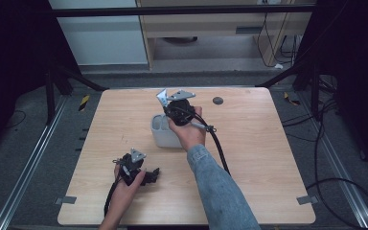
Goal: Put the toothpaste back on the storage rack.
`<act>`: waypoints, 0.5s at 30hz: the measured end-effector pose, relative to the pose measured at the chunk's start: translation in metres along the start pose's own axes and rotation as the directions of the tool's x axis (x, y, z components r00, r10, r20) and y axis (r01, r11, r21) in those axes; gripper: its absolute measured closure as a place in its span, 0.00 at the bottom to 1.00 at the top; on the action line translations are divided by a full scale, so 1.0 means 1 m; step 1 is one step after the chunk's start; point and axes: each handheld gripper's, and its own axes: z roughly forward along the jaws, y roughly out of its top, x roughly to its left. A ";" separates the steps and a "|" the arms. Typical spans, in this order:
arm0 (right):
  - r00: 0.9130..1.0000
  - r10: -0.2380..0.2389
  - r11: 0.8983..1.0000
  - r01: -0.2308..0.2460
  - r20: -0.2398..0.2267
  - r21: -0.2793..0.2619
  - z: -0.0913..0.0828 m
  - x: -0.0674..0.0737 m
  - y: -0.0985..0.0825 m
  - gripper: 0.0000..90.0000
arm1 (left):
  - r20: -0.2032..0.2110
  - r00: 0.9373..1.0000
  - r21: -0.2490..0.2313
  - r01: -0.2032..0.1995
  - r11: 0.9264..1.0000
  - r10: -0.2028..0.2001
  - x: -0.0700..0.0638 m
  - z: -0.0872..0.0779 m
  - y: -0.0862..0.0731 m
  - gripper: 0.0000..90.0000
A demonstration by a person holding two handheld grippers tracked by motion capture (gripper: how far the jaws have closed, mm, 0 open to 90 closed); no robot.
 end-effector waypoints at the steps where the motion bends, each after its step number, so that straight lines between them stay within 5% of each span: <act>1: 1.000 0.001 1.000 -0.001 0.001 0.007 0.001 -0.001 -0.002 0.88 | 0.000 1.000 0.000 0.000 1.000 0.000 0.000 0.000 0.000 0.00; 15: 1.000 0.005 1.000 -0.005 -0.001 0.027 0.000 0.000 -0.008 0.89 | 0.000 1.000 0.000 -0.001 1.000 0.001 0.000 0.000 0.000 0.00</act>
